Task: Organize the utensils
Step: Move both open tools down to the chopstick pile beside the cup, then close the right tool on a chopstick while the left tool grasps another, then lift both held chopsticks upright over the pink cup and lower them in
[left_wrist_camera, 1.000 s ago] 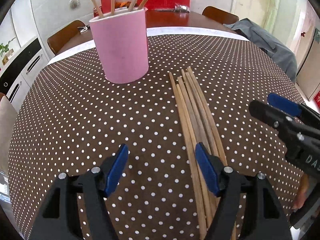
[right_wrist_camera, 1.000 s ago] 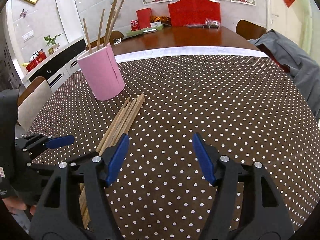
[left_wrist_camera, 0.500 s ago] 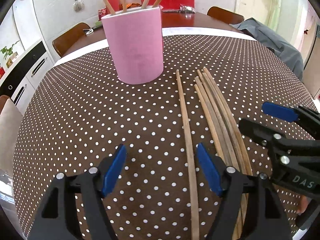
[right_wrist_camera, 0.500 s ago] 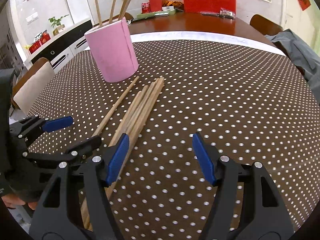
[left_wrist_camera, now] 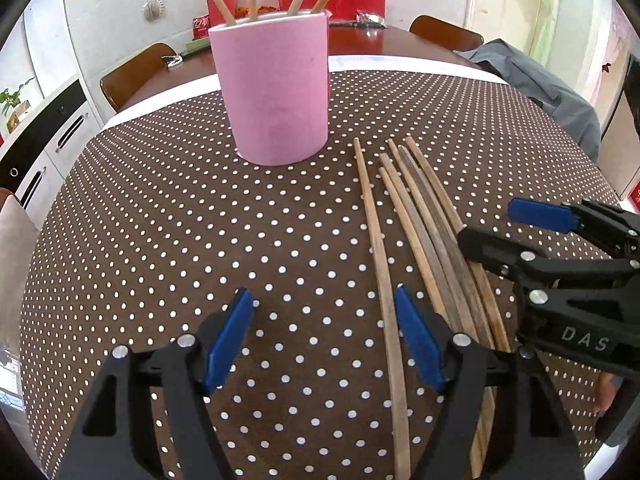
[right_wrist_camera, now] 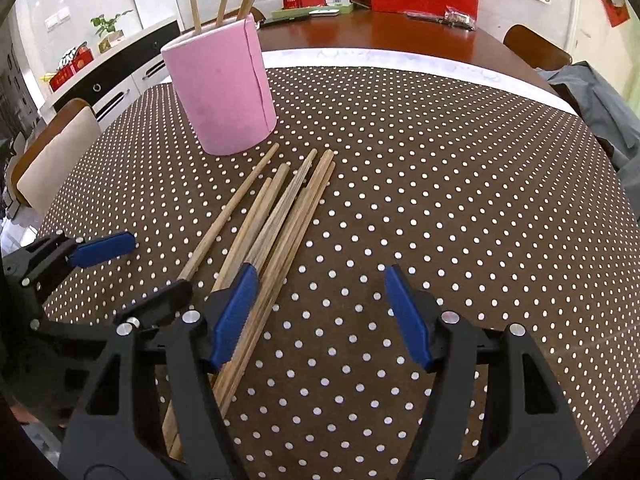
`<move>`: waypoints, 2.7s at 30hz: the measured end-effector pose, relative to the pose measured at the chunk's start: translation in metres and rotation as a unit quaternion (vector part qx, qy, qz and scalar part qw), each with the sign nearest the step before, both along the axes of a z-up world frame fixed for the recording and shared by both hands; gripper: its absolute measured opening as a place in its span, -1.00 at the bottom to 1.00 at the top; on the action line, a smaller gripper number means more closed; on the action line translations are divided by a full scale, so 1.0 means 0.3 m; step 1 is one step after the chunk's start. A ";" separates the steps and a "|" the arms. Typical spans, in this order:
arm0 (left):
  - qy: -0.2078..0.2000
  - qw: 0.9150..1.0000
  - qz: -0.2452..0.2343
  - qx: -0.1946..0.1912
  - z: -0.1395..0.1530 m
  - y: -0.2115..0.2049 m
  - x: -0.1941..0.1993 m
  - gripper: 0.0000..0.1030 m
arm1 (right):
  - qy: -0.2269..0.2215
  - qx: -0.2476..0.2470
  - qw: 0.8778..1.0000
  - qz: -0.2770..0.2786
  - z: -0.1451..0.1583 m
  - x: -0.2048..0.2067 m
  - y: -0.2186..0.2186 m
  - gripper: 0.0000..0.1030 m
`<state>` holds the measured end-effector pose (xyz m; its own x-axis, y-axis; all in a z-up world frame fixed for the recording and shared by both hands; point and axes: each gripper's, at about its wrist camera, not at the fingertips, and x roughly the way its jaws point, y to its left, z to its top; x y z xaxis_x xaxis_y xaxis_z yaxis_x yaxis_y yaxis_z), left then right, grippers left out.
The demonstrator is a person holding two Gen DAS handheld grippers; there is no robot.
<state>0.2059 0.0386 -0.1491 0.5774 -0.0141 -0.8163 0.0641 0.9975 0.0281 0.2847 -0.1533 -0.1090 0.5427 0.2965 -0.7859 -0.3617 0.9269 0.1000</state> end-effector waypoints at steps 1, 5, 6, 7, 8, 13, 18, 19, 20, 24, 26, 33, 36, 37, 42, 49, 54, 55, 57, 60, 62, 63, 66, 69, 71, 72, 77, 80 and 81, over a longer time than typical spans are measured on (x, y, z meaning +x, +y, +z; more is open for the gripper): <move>0.000 1.000 -0.002 0.001 0.000 0.005 -0.005 0.40 | 0.004 -0.005 1.000 0.002 -0.002 -0.002 -0.001 0.27; 0.001 1.000 -0.001 -0.004 0.004 0.012 -0.006 0.40 | 0.002 -0.029 1.000 0.008 -0.017 -0.018 -0.004 0.24; 0.002 1.000 0.000 -0.003 0.004 0.013 -0.004 0.40 | 0.004 -0.029 1.000 0.007 -0.017 -0.020 -0.007 0.18; 0.003 1.000 0.000 -0.003 0.005 0.015 -0.002 0.40 | 0.005 -0.031 0.999 0.008 -0.015 -0.020 -0.008 0.07; 0.004 1.000 0.001 -0.002 0.006 0.013 0.004 0.40 | 0.005 -0.036 0.999 0.009 -0.014 -0.020 -0.011 0.01; 0.009 1.000 -0.001 0.004 0.019 0.007 0.038 0.40 | 0.024 -0.001 1.000 0.011 -0.002 -0.022 -0.060 -0.17; 0.009 1.000 -0.004 0.007 0.030 0.001 0.060 0.40 | 0.016 -0.008 1.000 -0.008 0.010 -0.019 -0.098 -0.17; 0.011 1.000 -0.003 0.008 0.028 -0.001 0.066 0.40 | 0.017 -0.014 1.000 -0.007 0.004 -0.017 -0.093 -0.17; 0.013 1.000 -0.003 0.009 0.025 -0.001 0.069 0.40 | 0.014 -0.016 1.000 -0.007 0.003 -0.018 -0.090 -0.17; 0.016 1.000 -0.003 0.009 0.018 -0.004 0.076 0.40 | 0.004 -0.034 0.999 -0.009 0.004 -0.016 -0.055 -0.17; 0.017 1.000 -0.003 0.008 0.016 -0.002 0.078 0.40 | 0.003 -0.041 0.999 -0.008 0.004 0.000 -0.032 -0.17; 0.022 1.000 -0.002 0.007 0.015 0.017 0.093 0.40 | 0.011 -0.047 0.999 -0.007 0.003 -0.012 -0.063 -0.28; 0.027 1.000 -0.004 0.009 0.022 0.011 0.118 0.40 | 0.015 -0.054 0.998 -0.009 0.004 -0.008 -0.071 -0.30; 0.028 1.000 -0.006 0.010 0.026 0.006 0.128 0.40 | 0.016 -0.059 0.998 -0.007 0.006 -0.007 -0.066 -0.30; 0.040 0.999 -0.010 0.024 0.028 -0.026 0.176 0.41 | 0.024 -0.069 0.997 0.007 0.008 -0.003 -0.027 -0.32; 0.049 0.999 -0.019 0.013 0.024 -0.040 0.205 0.27 | 0.036 -0.074 0.996 0.017 -0.005 -0.006 -0.024 -0.55; 0.062 0.998 -0.021 0.004 0.036 -0.054 0.233 -0.22 | 0.042 -0.064 0.997 0.018 0.011 0.022 -0.005 -0.80; 0.065 0.998 -0.021 0.002 0.037 -0.057 0.240 -0.34 | 0.045 -0.057 0.997 0.018 0.015 0.030 -0.008 -0.83; 0.069 0.997 -0.019 -0.003 0.040 -0.059 0.255 -0.64 | 0.049 -0.045 0.998 0.018 0.021 0.042 -0.014 -0.89; 0.071 0.997 -0.012 -0.022 0.047 -0.045 0.281 -0.88 | 0.054 -0.023 0.998 0.019 0.012 0.041 -0.045 -0.89; 0.066 0.997 -0.011 -0.026 0.050 -0.039 0.278 -0.88 | 0.055 -0.006 0.998 0.016 0.008 0.041 -0.065 -0.89; 0.061 0.998 -0.013 -0.033 0.055 -0.039 0.271 -0.88 | 0.054 -0.001 0.998 0.015 0.009 0.039 -0.072 -0.89; 0.032 0.998 -0.019 -0.055 0.094 -0.031 0.242 -0.88 | 0.041 0.032 0.999 0.012 0.031 0.024 -0.104 -0.89; -0.011 0.997 -0.044 -0.063 0.153 -0.057 0.205 -0.88 | 0.017 0.062 0.998 0.008 0.074 0.008 -0.136 -0.89; -0.051 0.994 -0.061 -0.075 0.207 -0.074 0.178 -0.88 | -0.008 0.088 0.996 0.009 0.120 -0.011 -0.156 -0.89; -0.068 0.992 -0.067 -0.079 0.229 -0.073 0.164 -0.88 | -0.016 0.095 0.995 0.011 0.134 -0.019 -0.163 -0.89; -0.175 0.976 -0.085 -0.099 0.359 -0.042 0.095 -0.88 | -0.068 0.143 0.987 0.022 0.243 -0.067 -0.180 -0.89; -0.235 0.963 -0.085 -0.105 0.430 -0.029 0.059 -0.88 | -0.108 0.177 0.978 0.028 0.325 -0.089 -0.203 -0.89; -0.253 0.958 -0.084 -0.107 0.450 -0.017 0.051 -0.88 | -0.118 0.187 0.975 0.029 0.346 -0.089 -0.208 -0.89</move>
<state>0.2210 0.0334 -0.0140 0.8731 -0.2775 -0.4008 0.2563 0.9607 -0.1068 0.2581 -0.2158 -0.0052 0.6694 0.5737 -0.4720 -0.4664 0.8191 0.3340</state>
